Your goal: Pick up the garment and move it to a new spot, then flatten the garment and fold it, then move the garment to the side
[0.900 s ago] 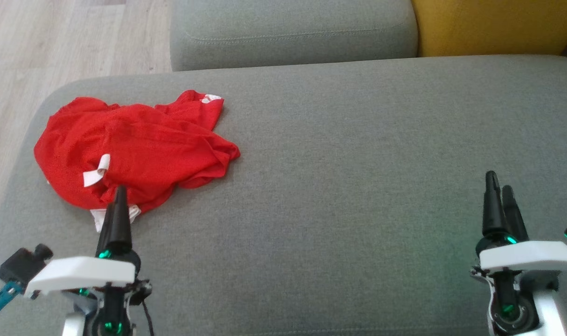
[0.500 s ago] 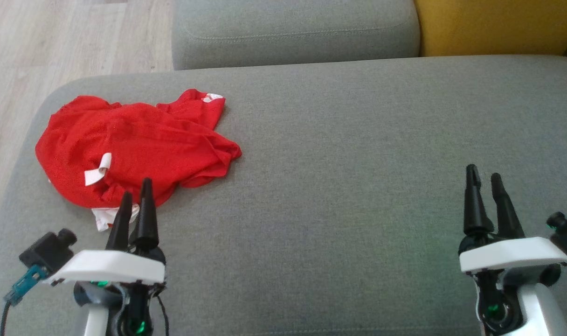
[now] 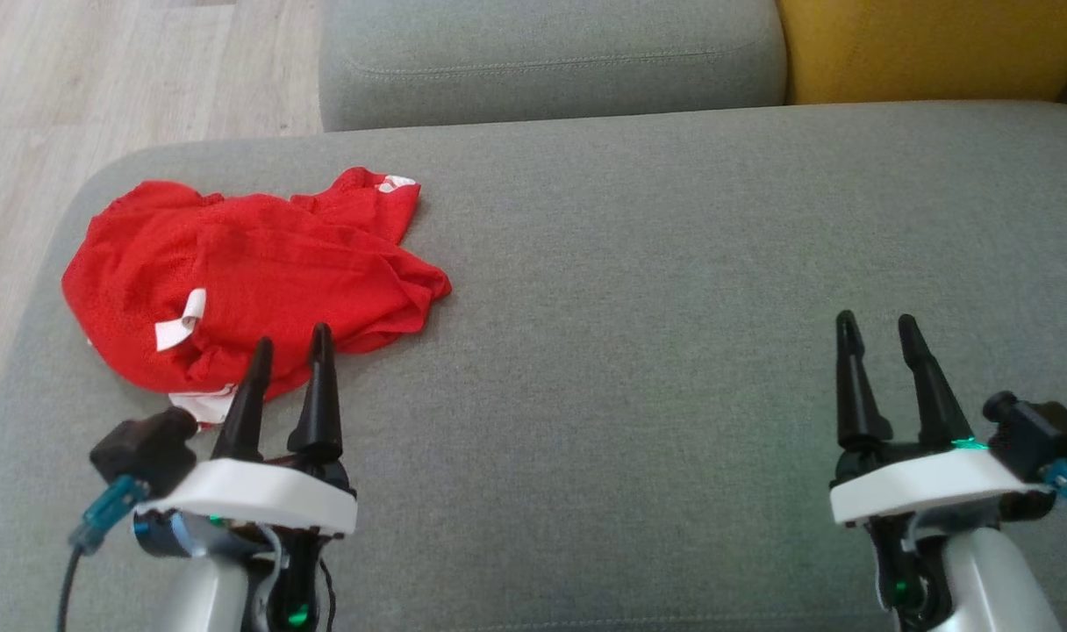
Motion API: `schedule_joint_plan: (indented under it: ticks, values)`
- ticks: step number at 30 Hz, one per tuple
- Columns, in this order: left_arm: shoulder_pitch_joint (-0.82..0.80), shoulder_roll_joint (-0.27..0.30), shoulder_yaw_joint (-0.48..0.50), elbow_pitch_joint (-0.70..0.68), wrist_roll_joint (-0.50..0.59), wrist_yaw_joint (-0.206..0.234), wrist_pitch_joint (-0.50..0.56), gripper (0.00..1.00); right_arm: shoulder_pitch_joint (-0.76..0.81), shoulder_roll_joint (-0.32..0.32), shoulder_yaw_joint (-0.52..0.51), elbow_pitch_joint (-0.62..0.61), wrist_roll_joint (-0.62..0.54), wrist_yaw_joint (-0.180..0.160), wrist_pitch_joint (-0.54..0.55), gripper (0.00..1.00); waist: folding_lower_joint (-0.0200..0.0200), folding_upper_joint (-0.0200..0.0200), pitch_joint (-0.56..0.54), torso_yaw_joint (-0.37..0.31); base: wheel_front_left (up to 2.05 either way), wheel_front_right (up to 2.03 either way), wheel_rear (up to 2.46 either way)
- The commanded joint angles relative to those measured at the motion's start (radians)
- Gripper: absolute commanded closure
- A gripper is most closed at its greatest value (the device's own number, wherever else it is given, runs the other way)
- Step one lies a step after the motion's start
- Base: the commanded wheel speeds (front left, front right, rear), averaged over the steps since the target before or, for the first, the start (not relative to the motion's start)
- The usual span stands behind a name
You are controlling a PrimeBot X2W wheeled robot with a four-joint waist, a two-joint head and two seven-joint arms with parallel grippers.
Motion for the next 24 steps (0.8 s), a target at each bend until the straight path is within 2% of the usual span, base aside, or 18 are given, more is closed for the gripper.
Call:
schedule_joint_plan:
  ticks: [1,11,19,24]
  values:
    - [-0.064,0.017,0.01,-0.047,0.034,0.009,-0.016,0.0,-0.059,-0.007,0.026,-0.042,-0.036,0.0,-0.016,0.0,0.0,0.0,0.0,0.0,0.0,0.0,0.0]
    - [-0.079,0.062,-0.079,-0.044,0.185,0.089,-0.045,0.0,-0.059,-0.004,0.059,-0.051,-0.181,-0.001,-0.046,0.0,0.0,0.0,-0.003,0.0,0.0,0.0,0.0]
    - [-0.08,0.088,-0.137,-0.034,0.277,0.131,-0.071,0.0,-0.039,-0.004,0.034,-0.085,-0.211,-0.001,-0.072,0.0,0.0,0.0,-0.005,0.004,0.0,0.0,0.0]
    - [-0.077,0.085,-0.156,-0.037,0.318,0.153,-0.086,0.0,-0.026,-0.005,0.036,-0.109,-0.256,-0.001,-0.087,0.0,0.0,0.0,-0.004,0.001,0.0,0.0,0.0]
